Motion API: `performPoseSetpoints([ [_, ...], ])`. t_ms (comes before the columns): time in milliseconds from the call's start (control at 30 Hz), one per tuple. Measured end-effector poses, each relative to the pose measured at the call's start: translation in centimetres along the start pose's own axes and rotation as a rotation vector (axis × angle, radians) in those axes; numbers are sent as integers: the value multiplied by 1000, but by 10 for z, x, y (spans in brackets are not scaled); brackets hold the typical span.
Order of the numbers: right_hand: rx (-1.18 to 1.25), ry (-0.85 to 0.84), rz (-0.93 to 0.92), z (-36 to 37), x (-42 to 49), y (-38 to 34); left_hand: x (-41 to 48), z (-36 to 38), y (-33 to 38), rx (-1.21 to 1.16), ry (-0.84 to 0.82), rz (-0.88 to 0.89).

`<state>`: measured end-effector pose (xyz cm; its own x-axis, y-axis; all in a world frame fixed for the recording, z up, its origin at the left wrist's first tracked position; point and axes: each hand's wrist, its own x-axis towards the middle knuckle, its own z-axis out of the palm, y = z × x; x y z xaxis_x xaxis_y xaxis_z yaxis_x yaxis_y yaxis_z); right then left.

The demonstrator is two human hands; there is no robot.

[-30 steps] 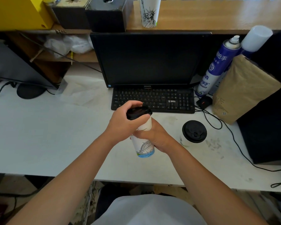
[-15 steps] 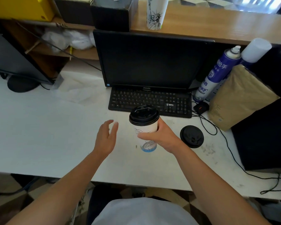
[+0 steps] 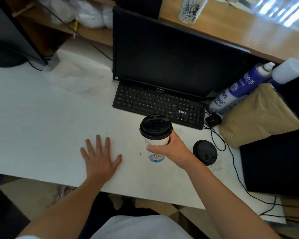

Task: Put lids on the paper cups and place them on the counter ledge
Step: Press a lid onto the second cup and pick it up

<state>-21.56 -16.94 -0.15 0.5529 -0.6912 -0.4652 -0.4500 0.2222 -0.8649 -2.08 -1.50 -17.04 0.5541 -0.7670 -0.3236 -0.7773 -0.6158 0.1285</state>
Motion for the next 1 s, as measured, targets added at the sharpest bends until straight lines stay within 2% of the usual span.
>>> performPoseSetpoints([
  [167, -123, 15, -29, 14, 9, 0, 1, 6, -5, -44, 55, 21],
  [433, -621, 93, -140, 9, 30, -41, 0, 4, -5, -79, 98, 27],
  [500, -823, 126, -189, 5, 36, -54, 0, 5, -5, -98, 105, 29],
  [667, -1586, 298, -470, -4, 52, -82, 0, 8, -8, -95, 131, 39],
  [833, -2027, 220, -381, -2, 47, -133, 0, 11, -8, -108, 145, 50],
  [1000, -2241, 243, -278, 14, 40, -156, -1, 10, -8, -124, 162, 57],
])
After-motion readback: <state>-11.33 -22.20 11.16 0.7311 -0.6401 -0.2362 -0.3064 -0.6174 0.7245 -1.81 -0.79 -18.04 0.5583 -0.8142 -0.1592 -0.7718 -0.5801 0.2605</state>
